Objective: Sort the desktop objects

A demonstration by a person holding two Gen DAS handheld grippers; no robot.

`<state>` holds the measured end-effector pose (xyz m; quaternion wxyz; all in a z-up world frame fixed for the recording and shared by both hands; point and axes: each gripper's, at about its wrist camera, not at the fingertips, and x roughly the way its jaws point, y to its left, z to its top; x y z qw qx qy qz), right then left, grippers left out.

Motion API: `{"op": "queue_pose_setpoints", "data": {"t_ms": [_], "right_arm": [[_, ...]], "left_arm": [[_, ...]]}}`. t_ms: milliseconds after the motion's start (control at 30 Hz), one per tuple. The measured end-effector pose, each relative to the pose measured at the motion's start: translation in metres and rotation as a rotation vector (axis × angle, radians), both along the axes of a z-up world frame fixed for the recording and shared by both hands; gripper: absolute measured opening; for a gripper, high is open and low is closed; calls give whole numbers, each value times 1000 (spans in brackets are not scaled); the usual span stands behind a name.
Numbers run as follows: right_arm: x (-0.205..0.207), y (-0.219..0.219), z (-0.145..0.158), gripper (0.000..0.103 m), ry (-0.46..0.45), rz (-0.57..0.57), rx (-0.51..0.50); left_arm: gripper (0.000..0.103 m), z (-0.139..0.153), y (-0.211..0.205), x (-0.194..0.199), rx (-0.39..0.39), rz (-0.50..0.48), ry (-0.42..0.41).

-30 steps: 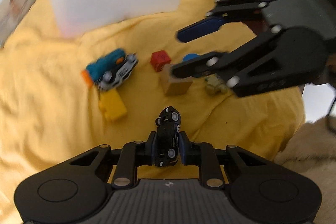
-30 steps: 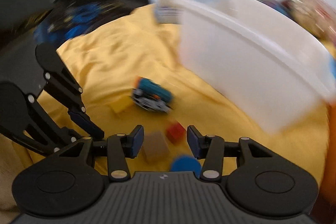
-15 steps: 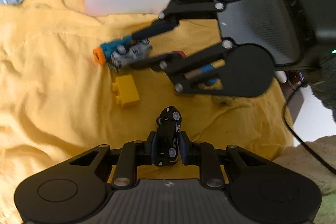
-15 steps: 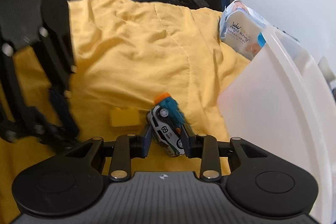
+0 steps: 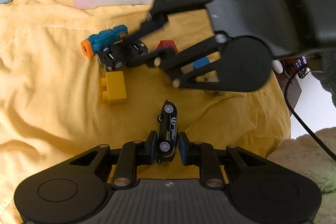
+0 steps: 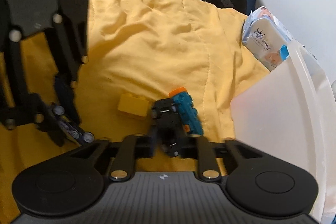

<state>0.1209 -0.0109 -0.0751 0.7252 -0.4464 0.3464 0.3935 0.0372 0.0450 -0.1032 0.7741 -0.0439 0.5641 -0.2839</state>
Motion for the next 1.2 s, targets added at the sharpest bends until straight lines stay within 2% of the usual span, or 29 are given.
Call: {"op": "queue_pose_setpoints", "data": {"t_ms": [67,133,267,367,433,467,533,633,700,800,833,900,933,1000,1067,1200], "right_arm": [[-2,2,-5,34,-18,29,-36],[1,2,-4,31,4,9,-8],[16,-9,7,23,95,-127,112],[22,-27,20,23,145,-288,204],[25,-50,31,22,223,-406,317],[23,-60,36,22,262,-449,364],[13,-81,43,22,359,-512,462],[-2,-103,45,22,514,-576,578],[-14,-108,37,22,596,-612,613],[-27,-111,16,22,737,-644,647],[-31,-110,10,23,758,-648,637],[-35,-104,3,26,713,-661,583],[-36,-103,4,39,675,-667,569],[-40,-100,15,45,542,-663,515],[-48,-93,27,46,408,-618,428],[-60,-78,36,45,353,-569,398]], "left_arm": [[25,2,-3,-3,4,-5,-7],[25,2,-6,-4,6,-1,-15],[25,3,-3,-8,-10,22,-26],[25,5,0,-9,-20,45,-20],[25,11,1,-10,2,41,-41],[29,12,10,-1,20,37,-60],[32,7,21,10,79,21,-103],[38,20,25,0,133,-21,-179],[43,25,21,-4,166,-66,-226],[43,22,0,-12,220,-137,-271],[43,20,-5,-14,229,-153,-275],[43,14,-12,-14,262,-155,-271],[43,10,-14,-13,274,-152,-279],[43,7,-17,-12,291,-134,-290],[43,4,-18,-10,294,-118,-292],[43,-4,-19,-9,338,-100,-286]]}}
